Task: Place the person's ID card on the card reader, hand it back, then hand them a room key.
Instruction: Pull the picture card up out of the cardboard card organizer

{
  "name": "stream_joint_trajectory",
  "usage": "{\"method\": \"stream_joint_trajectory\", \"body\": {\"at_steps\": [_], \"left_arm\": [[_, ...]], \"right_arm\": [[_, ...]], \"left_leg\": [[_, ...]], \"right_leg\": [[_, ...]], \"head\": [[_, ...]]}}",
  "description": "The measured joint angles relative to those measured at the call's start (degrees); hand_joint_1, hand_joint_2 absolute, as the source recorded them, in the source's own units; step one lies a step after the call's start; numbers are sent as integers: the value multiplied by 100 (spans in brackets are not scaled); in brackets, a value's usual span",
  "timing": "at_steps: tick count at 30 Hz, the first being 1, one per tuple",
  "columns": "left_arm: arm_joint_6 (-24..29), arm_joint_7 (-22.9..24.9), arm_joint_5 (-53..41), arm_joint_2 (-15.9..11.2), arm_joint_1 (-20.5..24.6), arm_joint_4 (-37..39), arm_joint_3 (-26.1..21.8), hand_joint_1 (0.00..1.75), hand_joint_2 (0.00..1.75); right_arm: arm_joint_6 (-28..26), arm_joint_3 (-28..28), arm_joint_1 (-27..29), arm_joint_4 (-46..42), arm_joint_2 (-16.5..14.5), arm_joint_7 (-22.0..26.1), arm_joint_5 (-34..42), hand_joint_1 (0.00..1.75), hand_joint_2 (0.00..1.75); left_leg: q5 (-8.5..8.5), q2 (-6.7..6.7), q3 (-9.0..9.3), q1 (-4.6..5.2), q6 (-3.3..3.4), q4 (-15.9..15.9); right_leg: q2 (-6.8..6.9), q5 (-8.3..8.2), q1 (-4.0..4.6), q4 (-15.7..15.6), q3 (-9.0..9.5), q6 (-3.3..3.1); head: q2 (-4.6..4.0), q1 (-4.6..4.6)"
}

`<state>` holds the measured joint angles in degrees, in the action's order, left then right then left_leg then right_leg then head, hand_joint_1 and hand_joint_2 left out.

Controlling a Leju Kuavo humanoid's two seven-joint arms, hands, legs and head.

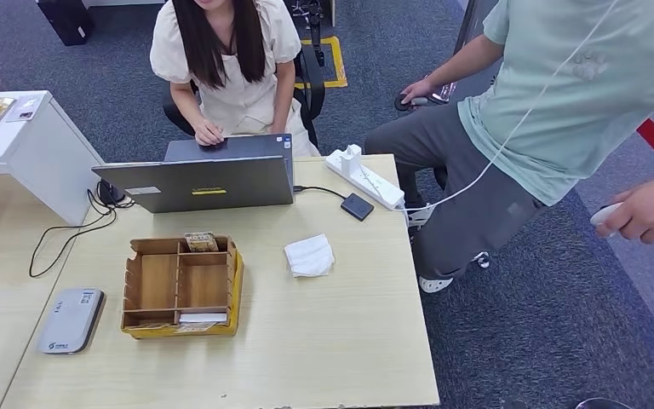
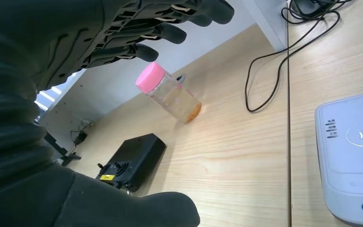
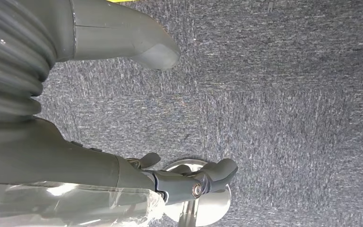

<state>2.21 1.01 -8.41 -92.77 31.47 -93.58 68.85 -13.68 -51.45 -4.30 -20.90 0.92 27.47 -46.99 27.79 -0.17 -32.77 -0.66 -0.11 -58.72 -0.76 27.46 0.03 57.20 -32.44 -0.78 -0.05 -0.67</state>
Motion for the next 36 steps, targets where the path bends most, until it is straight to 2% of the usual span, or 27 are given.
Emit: {"method": "stream_joint_trajectory", "body": {"at_steps": [25,28,30,33,36], "left_arm": [[52,-146,-90,57,-30,-31,-7,0,175],[181,-291,-196,275,-196,-9,-124,0,175],[97,-403,-424,512,-447,44,-386,0,175],[-346,-575,-1005,965,-1029,164,-1167,0,175],[-845,-760,-1775,1499,-1663,297,-2230,0,175]], "right_arm": [[0,-7,-4,0,-1,10,-18,0,175],[3,-7,-15,0,-1,19,-28,0,175],[6,-5,-29,0,-1,24,-36,0,175],[7,-4,-42,0,-1,28,-37,0,175],[7,-5,-42,-1,-1,28,-37,0,175]], "left_leg": [[0,-1,1,1,0,0],[0,-2,2,2,0,0],[0,-2,3,2,0,0],[0,0,5,3,0,-1],[0,3,4,2,0,-1]], "right_leg": [[0,0,-1,-1,-2,0],[1,0,-2,-2,-3,0],[1,-1,-2,-2,-3,0],[-2,-2,-2,-2,-2,0],[-6,-3,-2,-2,-2,0]], "head": [[1,-1],[1,-1],[1,-1],[1,-2],[0,-2]]}}
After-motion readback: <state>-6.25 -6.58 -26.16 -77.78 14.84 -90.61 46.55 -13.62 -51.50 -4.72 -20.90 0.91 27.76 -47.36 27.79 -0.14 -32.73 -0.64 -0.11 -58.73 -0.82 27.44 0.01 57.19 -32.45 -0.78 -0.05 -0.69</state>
